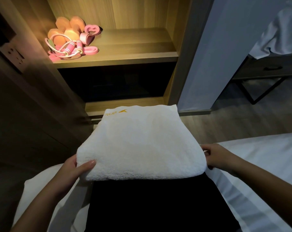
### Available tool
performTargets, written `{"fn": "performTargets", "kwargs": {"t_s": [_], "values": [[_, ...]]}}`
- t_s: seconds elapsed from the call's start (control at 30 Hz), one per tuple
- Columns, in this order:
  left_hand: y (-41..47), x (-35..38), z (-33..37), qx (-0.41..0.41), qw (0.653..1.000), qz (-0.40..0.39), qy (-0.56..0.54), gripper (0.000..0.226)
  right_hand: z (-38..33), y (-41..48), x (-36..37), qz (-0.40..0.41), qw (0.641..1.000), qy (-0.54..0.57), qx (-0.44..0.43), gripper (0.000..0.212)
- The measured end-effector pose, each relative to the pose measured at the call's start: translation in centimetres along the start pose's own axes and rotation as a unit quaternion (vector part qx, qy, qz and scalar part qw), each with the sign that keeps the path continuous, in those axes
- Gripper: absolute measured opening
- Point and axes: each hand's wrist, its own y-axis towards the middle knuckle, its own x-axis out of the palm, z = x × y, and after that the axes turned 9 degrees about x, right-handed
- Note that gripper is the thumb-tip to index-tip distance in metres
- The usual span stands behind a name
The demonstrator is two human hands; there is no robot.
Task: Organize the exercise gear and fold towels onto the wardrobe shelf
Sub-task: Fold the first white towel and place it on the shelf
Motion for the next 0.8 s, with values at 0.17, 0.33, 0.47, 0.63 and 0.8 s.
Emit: {"fn": "performTargets", "kwargs": {"t_s": [0.17, 0.33, 0.47, 0.63, 0.8], "values": [[-0.2, 0.2, 0.3, -0.007, 1.0, 0.006, 0.002, 0.1, -1.0, -0.1, 0.2, -0.116, 0.983, 0.116, 0.087, 0.013], [-0.5, 0.7, 0.3, 0.006, 1.0, -0.002, 0.023, 0.091, -0.1, 0.1, -1.0, -0.137, 0.944, 0.254, 0.163, 0.031], [-0.2, 0.5, 0.3, 0.013, 0.999, 0.007, 0.039, 0.084, -0.1, -0.1, -1.1, -0.145, 0.963, 0.174, 0.146, 0.016], [0.0, -0.2, -0.5, 0.035, 0.998, 0.027, 0.038, 0.071, 0.7, 0.6, -1.0, -0.119, 0.942, 0.25, 0.191, 0.016], [0.3, -0.2, -1.2, 0.019, 0.999, 0.014, 0.034, 0.043, 1.1, 0.1, -0.7, -0.148, 0.947, 0.213, 0.191, 0.019]]}}
